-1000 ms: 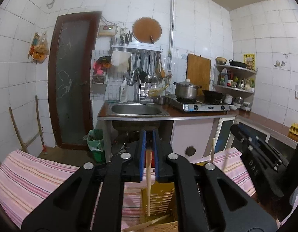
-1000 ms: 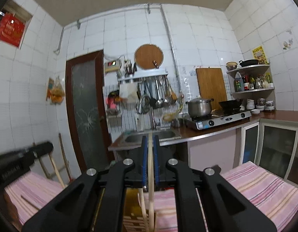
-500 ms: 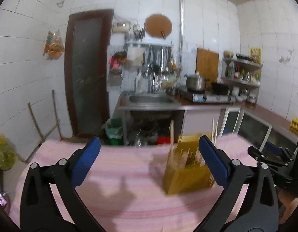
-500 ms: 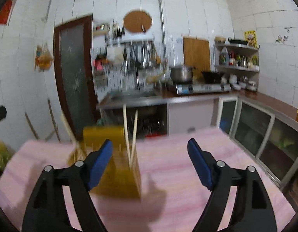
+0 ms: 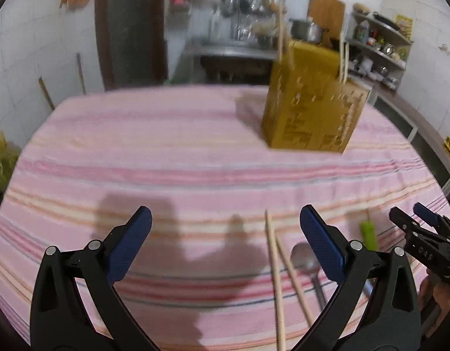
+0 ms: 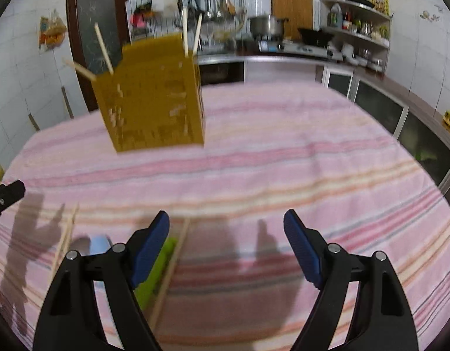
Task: Organize utensils
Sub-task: 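Move both open tools down to the chopsticks beside the spoon, then close the left tool on a chopstick while the right tool closes on another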
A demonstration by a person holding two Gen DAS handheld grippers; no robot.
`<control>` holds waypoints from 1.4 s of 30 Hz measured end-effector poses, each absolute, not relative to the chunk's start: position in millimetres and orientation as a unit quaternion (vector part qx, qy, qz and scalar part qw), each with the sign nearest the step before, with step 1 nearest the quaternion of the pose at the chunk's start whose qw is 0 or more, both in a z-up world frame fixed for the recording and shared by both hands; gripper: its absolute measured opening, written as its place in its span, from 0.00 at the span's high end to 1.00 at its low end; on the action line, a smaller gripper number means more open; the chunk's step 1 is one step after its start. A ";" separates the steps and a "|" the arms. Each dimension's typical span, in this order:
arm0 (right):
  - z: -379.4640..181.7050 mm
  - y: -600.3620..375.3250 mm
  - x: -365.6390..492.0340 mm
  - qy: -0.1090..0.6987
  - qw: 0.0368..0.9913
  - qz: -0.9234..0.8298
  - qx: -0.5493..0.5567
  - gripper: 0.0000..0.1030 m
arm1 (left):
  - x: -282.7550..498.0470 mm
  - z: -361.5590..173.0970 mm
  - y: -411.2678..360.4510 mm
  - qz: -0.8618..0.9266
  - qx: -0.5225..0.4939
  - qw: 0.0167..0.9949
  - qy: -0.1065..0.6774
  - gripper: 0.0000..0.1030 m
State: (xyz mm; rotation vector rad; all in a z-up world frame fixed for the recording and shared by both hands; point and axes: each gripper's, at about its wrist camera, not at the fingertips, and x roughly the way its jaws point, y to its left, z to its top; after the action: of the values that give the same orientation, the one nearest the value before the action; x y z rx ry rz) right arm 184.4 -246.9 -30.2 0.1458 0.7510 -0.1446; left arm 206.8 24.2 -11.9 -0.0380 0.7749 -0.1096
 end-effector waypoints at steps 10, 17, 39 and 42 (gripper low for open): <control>-48.2 -231.5 179.6 0.398 0.912 -0.084 0.044 0.23 | 198.7 -47.0 14.5 -0.042 0.009 0.910 0.412 0.05; -51.8 -220.6 184.1 0.418 0.904 -0.077 0.043 0.24 | 202.5 -61.5 9.1 -0.046 0.019 0.895 0.443 0.05; -46.3 -225.8 207.5 0.431 0.901 -0.032 0.032 0.91 | 223.2 -62.9 -17.9 -0.044 0.024 0.886 0.460 0.23; -46.5 -232.5 209.9 0.434 0.900 -0.025 0.037 0.91 | 227.4 -60.8 -18.8 -0.045 0.020 0.885 0.462 0.34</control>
State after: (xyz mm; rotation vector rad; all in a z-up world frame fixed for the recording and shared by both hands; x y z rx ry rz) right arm 209.9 -232.5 -46.5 0.0763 0.8984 -0.0512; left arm 227.4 -18.8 -60.8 0.0417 0.9620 -0.0935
